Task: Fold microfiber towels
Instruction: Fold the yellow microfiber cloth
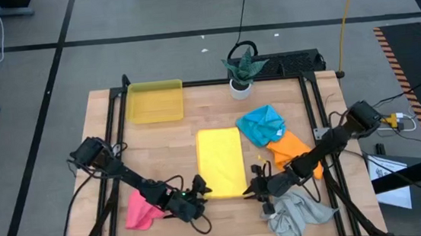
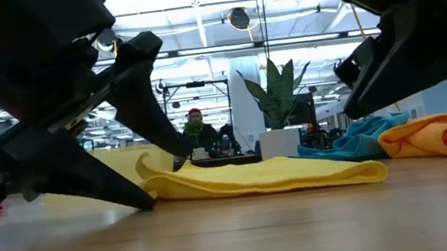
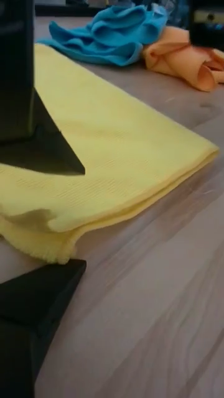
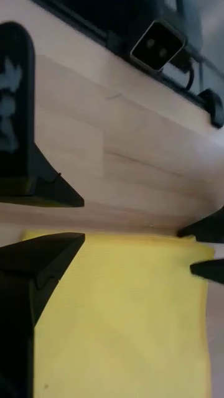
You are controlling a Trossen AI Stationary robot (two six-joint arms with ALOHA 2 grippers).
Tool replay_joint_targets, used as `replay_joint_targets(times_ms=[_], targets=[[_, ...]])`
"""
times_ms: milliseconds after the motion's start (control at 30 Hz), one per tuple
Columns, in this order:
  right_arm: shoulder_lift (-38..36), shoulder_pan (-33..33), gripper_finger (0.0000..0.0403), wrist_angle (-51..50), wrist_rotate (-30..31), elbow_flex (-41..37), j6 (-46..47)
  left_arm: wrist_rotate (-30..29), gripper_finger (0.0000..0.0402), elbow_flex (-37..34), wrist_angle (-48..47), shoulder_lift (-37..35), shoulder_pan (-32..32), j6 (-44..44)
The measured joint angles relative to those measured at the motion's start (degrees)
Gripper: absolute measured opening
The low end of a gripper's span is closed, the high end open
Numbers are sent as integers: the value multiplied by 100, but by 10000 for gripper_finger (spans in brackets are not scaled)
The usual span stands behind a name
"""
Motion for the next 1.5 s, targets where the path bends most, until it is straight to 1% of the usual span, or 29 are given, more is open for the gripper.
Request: replay_joint_targets(times_ms=[200, 333, 467, 600, 667, 733, 800, 1000, 1133, 1267, 1400, 1500], targets=[[-26, 56, 71, -70, 29, -1, -193, -150, 145, -36, -387, -175, -3, -285], [-22, 49, 82, -14, 29, -2, -793, -400, 97, -35, -656, -328, -2, -760], [-21, 86, 119, -170, 66, 2, -1432, -464, 54, -31, -778, -518, -5, -1111], [-16, 181, 174, -498, 373, 2, -1768, -506, 13, -20, -734, -719, -3, -1274], [-16, 260, 200, -631, 529, 2, -1967, -491, 7, -27, -729, -780, 1, -1328], [-16, 311, 218, -739, 649, 2, -2041, -381, 14, -27, -660, -782, 29, -1336], [-16, 325, 228, -764, 670, 0, -2053, -208, 28, -27, -639, -777, 51, -1336], [73, 328, 227, -885, 831, 2, -2251, 629, 60, -25, -492, -598, 181, -1425], [280, 346, 230, -924, 825, 1, -2431, 1017, 81, -25, -409, -414, 111, -855], [308, 346, 233, -902, 839, 2, -2400, 1117, 124, -25, -36, -199, -6, -385], [312, 348, 231, -876, 935, 2, -2400, 833, 177, -18, 471, 23, -38, -272], [312, 357, 231, -876, 945, 2, -2399, 707, 205, -12, 651, 112, -36, -285]])
